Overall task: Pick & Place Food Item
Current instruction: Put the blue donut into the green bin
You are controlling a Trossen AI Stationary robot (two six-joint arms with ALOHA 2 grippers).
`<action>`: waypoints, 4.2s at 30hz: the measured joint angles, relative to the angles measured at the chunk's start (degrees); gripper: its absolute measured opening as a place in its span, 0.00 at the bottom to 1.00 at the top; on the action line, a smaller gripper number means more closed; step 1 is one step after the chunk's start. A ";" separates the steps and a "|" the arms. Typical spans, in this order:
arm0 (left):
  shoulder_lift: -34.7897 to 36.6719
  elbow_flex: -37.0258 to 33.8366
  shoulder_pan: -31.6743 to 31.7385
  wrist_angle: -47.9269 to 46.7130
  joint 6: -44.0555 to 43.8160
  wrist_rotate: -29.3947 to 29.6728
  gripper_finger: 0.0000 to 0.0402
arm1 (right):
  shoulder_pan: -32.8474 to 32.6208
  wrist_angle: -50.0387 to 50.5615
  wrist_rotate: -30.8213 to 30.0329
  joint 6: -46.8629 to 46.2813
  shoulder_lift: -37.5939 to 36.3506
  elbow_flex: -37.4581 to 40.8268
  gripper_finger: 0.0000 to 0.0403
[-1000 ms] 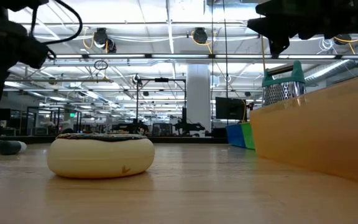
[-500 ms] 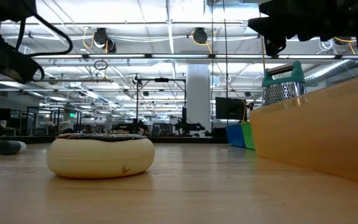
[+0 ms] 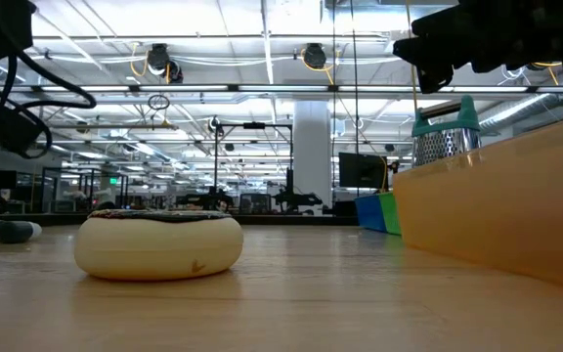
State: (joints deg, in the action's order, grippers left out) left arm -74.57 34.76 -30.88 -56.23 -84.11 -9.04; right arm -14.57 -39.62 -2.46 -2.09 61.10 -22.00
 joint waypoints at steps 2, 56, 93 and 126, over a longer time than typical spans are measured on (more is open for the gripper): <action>-0.74 0.00 -0.02 1.54 -0.02 0.58 0.52 | -0.02 0.04 0.00 0.02 0.00 0.00 0.39; -1.88 19.69 21.49 56.52 80.81 13.98 0.02 | 1.81 -13.99 -8.23 7.10 8.39 -4.41 0.39; -10.20 19.65 28.34 69.60 79.31 -7.80 0.09 | 3.28 -8.43 7.02 16.35 22.32 -20.42 0.20; -1.54 19.67 28.72 68.50 85.34 12.86 0.62 | -2.44 31.85 -16.11 17.71 3.09 -20.35 0.02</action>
State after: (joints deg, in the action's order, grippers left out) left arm -76.12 54.43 -2.15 12.27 1.23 3.82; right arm -17.01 -7.77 -18.57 15.63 64.19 -42.35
